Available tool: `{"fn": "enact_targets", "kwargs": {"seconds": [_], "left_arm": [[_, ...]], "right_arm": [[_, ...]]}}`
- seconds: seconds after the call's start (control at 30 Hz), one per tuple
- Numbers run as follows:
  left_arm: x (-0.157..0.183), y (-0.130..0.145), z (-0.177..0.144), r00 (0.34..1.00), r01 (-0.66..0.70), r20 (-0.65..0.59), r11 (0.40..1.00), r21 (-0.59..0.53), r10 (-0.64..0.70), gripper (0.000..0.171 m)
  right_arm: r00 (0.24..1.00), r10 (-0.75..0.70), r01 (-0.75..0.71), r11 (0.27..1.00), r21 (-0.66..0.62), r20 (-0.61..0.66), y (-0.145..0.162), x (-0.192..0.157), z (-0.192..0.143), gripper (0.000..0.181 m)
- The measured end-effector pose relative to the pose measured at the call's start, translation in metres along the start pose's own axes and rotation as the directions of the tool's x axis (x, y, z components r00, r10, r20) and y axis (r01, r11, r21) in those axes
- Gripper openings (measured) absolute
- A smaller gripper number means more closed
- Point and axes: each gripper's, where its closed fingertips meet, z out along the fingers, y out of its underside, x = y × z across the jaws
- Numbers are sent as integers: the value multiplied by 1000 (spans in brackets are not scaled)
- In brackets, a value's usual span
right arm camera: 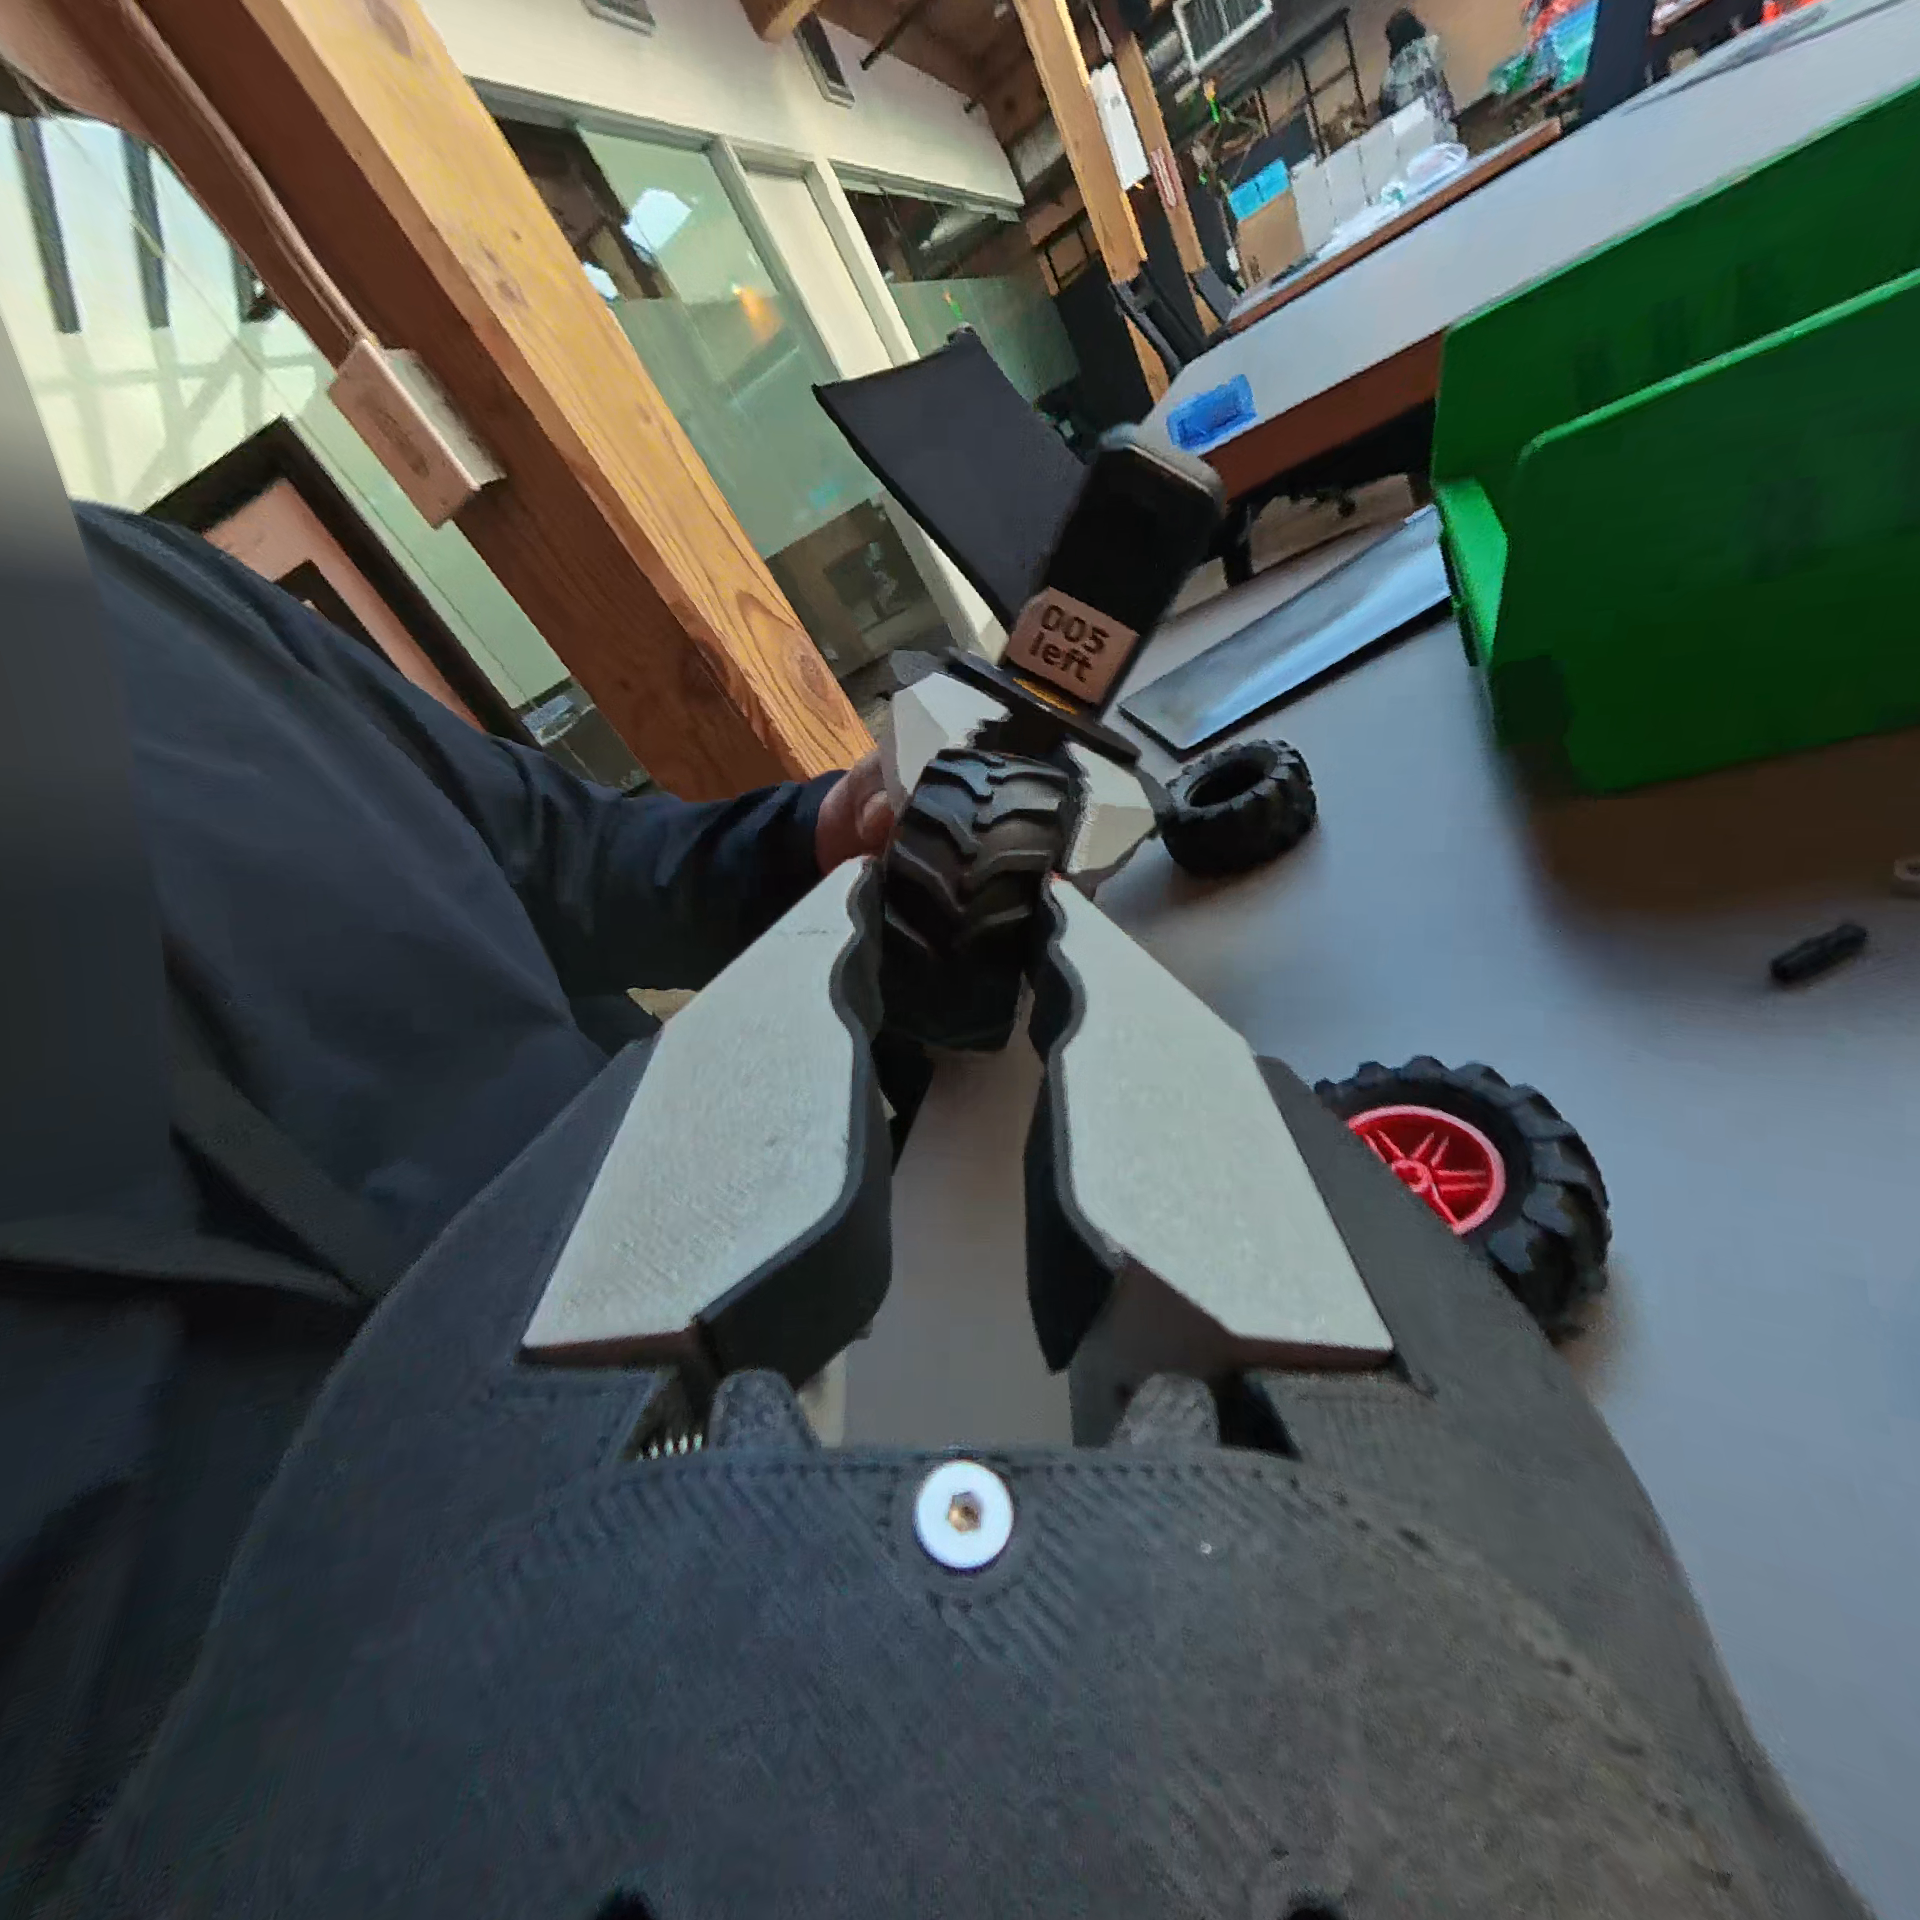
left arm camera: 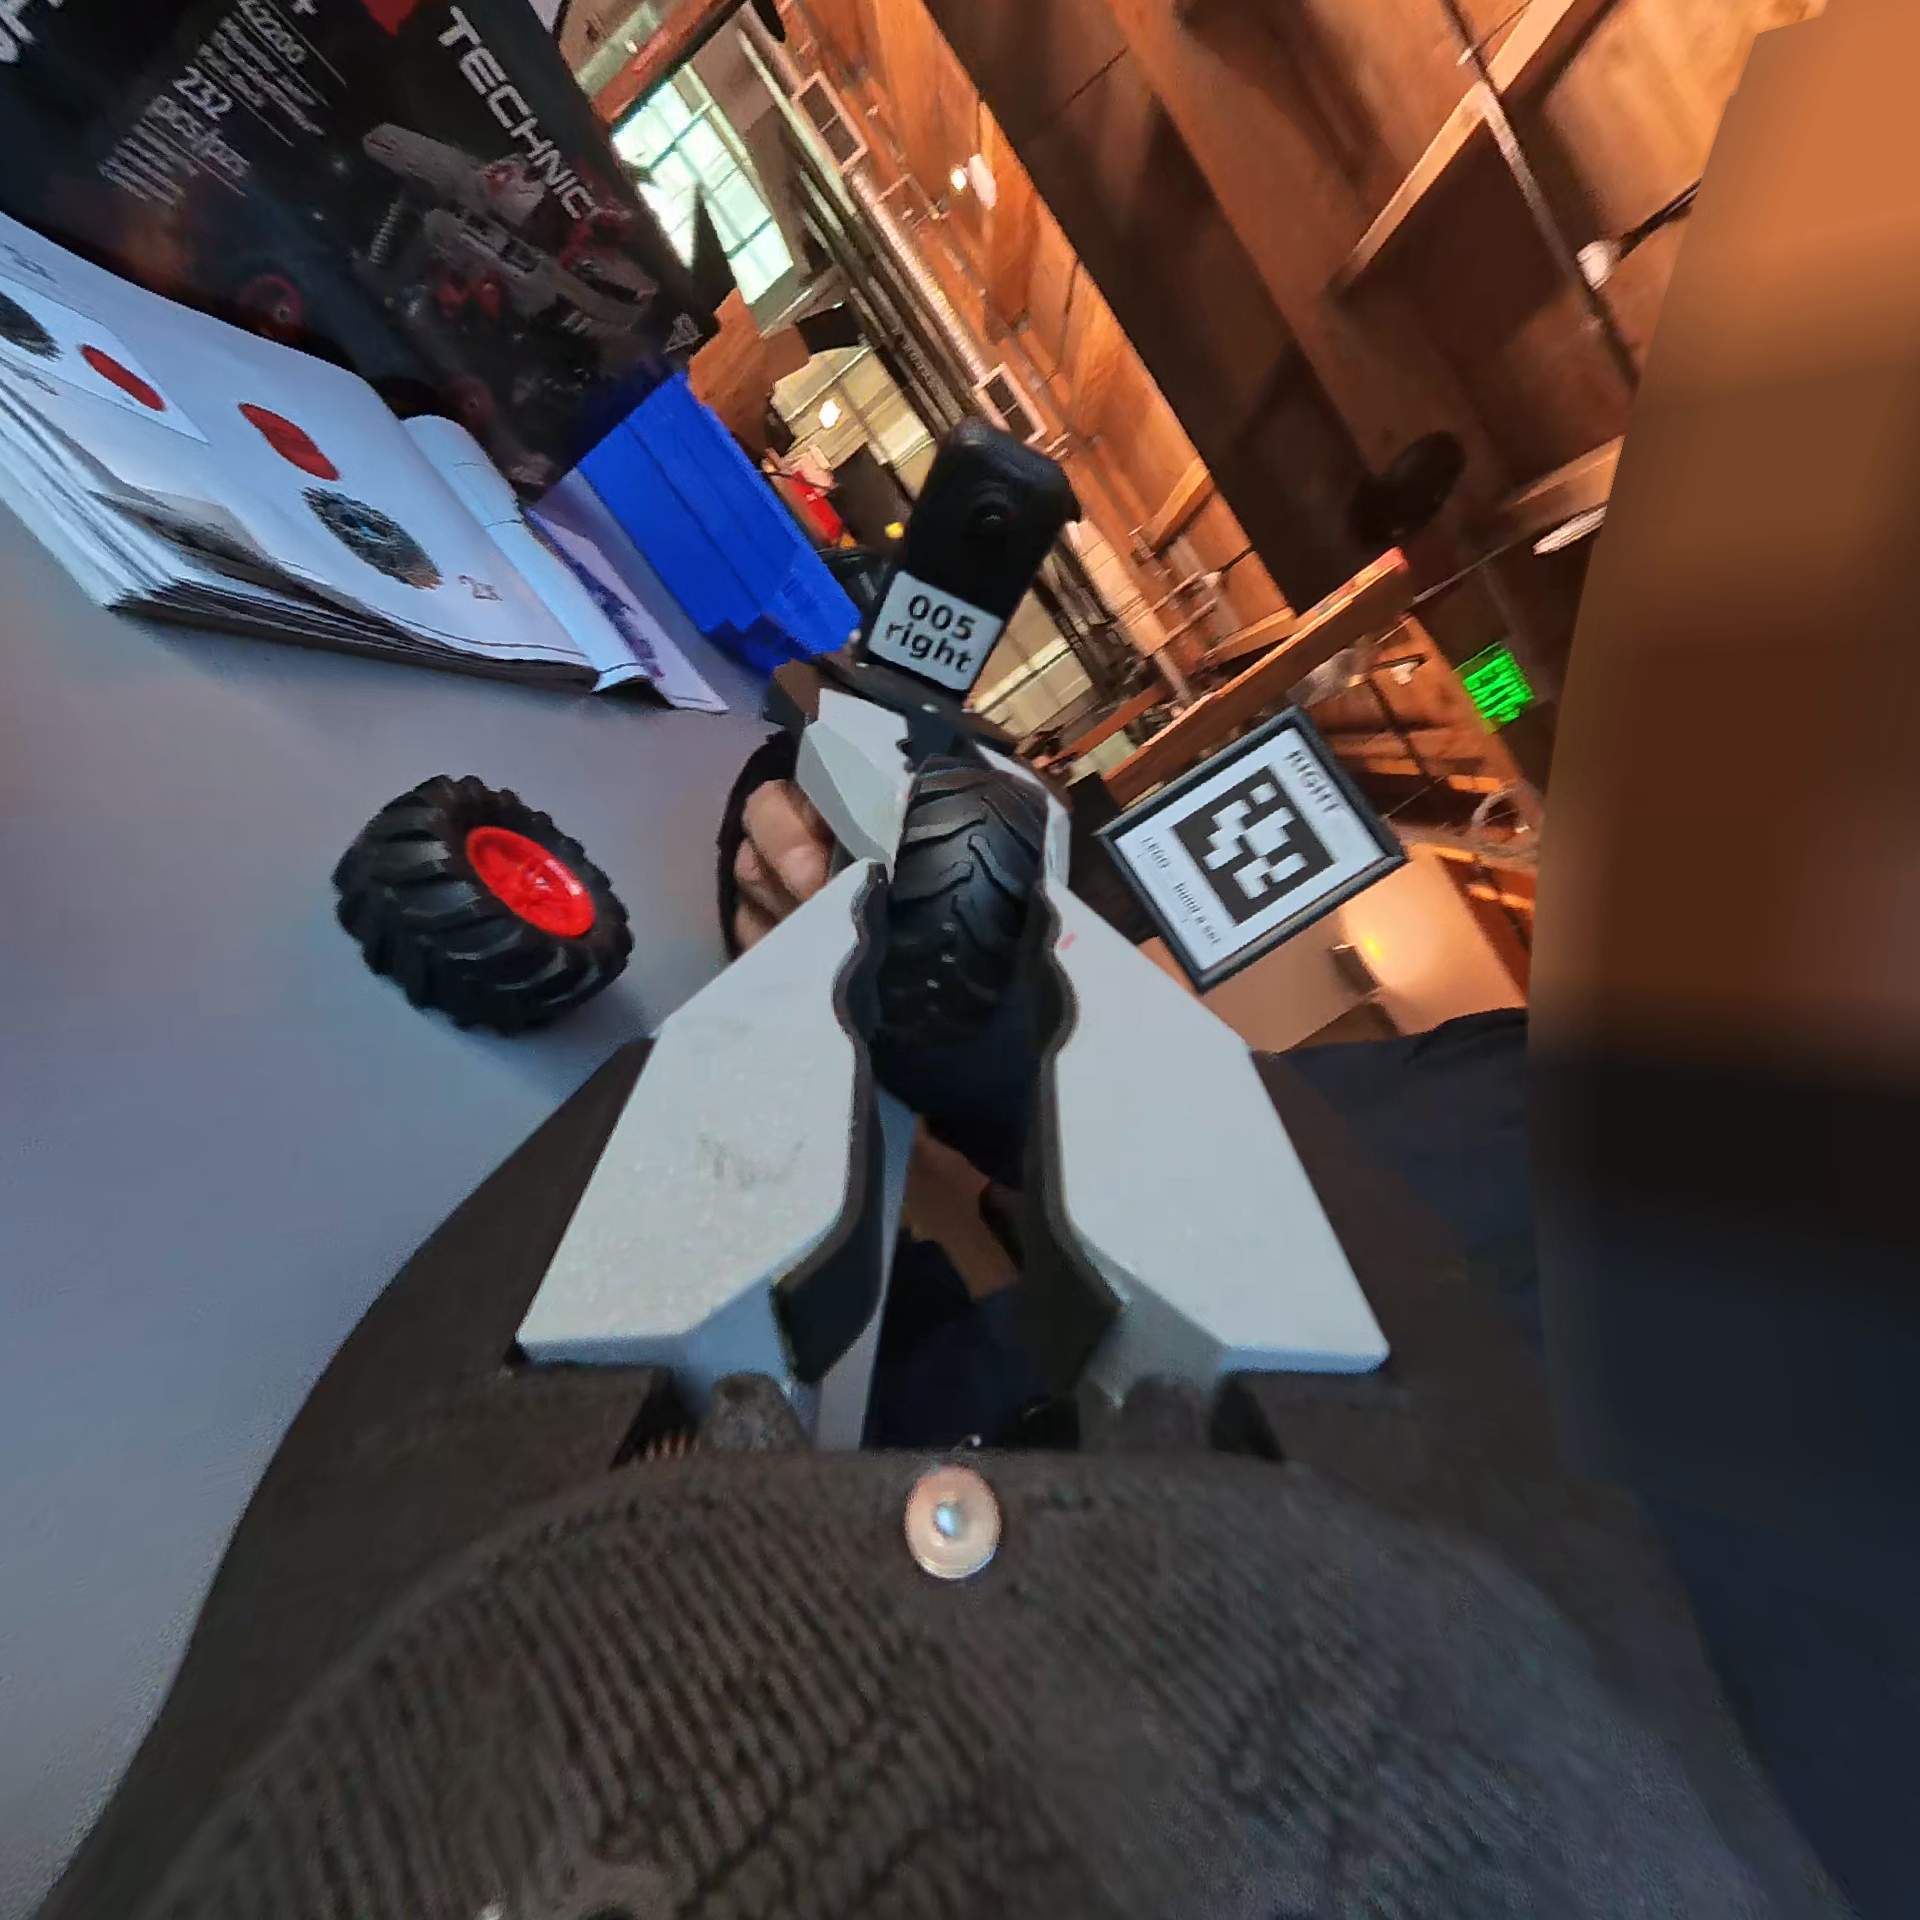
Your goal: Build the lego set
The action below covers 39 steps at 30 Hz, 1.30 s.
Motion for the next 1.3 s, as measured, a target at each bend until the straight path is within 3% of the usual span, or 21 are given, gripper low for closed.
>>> {"fn": "enact_targets", "kwargs": {"seconds": [0.27,0.43,0.5,0.57,0.67,0.77,0.87,0.97,1.07,1.13,1.2,1.23,1.27,1.3], "left_arm": [[11,1,5,993,49,-111,999,-15,-50,22],[10,-1,7,992,37,-120,999,-19,-39,22],[2,-7,4,998,-35,-50,999,-7,35,23],[-9,-7,2,987,-144,63,989,-42,146,23],[-15,-9,2,990,-115,83,993,-39,118,23],[-14,-9,3,994,-88,68,995,-36,91,23],[-9,-14,3,999,-51,10,999,3,51,23],[-20,-20,-1,993,-68,94,997,35,65,22],[-23,-20,-4,966,-182,192,982,42,171,22],[-9,-20,0,974,-204,112,976,70,196,23],[-5,-18,2,995,-103,7,993,48,103,24],[-10,-16,1,998,-61,5,998,2,61,26],[-15,-13,-2,997,-59,37,997,-56,62,33],[-20,-16,-8,991,-91,93,993,-70,98,34]], "right_arm": [[963,-268,265,962,-73,-39,-3,-13,-1,22],[993,-105,104,995,10,50,-7,-12,-2,21],[998,35,-36,999,22,59,-8,1,-2,25],[999,42,-43,997,-70,-10,3,14,-3,26],[995,-55,42,986,-159,-80,14,18,-4,30],[998,-41,33,990,-134,-57,13,15,-5,28],[996,81,-80,996,-36,24,1,11,-3,24],[981,193,-193,981,-14,-1,4,24,2,23],[995,84,-87,994,-63,-54,8,24,5,22],[1000,7,-7,999,-35,1,-2,12,2,22],[991,-118,112,989,-92,-59,-3,12,-1,24],[951,-269,235,949,-209,-153,5,19,-3,25],[844,-477,375,851,-367,-245,13,29,-8,25],[678,-672,495,716,-492,-296,14,34,-14,24]]}}
